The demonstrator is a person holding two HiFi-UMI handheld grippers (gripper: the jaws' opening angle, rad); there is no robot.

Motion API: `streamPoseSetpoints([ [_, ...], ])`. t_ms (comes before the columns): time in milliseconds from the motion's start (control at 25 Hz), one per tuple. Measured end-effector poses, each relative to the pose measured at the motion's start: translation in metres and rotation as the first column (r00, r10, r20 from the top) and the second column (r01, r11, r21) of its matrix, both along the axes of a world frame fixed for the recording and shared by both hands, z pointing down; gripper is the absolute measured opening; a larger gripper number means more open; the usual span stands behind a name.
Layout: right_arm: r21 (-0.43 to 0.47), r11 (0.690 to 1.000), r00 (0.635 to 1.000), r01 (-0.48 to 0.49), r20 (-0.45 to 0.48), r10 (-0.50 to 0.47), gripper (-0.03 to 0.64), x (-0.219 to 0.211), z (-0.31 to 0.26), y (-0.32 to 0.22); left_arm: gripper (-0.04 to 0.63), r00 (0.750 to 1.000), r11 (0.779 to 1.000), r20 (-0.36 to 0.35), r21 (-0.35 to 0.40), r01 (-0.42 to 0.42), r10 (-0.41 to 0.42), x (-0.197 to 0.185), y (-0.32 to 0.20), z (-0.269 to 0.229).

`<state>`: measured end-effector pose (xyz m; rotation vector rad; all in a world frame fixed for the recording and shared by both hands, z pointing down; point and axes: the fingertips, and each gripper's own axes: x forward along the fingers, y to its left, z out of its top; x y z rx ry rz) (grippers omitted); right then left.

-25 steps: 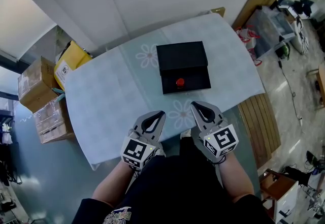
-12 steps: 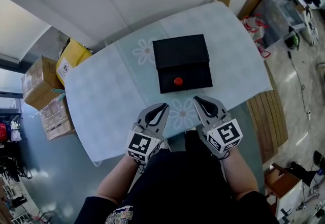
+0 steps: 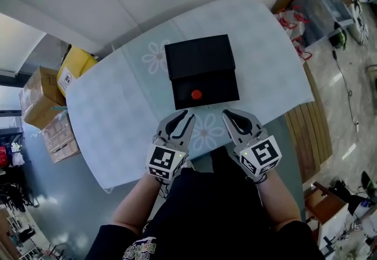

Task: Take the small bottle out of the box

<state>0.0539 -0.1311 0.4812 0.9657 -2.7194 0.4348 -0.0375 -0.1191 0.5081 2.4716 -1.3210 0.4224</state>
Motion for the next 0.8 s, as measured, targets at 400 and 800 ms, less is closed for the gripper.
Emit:
streamPoseSetpoints([
  [400,-0.038,0.999,1.000,0.000,-0.006,0.000,0.018,0.018,0.014,-0.014,0.186,0.998,0.999,0.059,-0.029,0.023,-0.022,0.012,-0.029,0.031],
  [800,-0.072,0.997,1.000,-0.003,0.001,0.003,0.018,0.024,0.027,-0.018,0.225,0.993,0.999,0.111,-0.027,0.035,-0.032,0.015,-0.053,0.051],
])
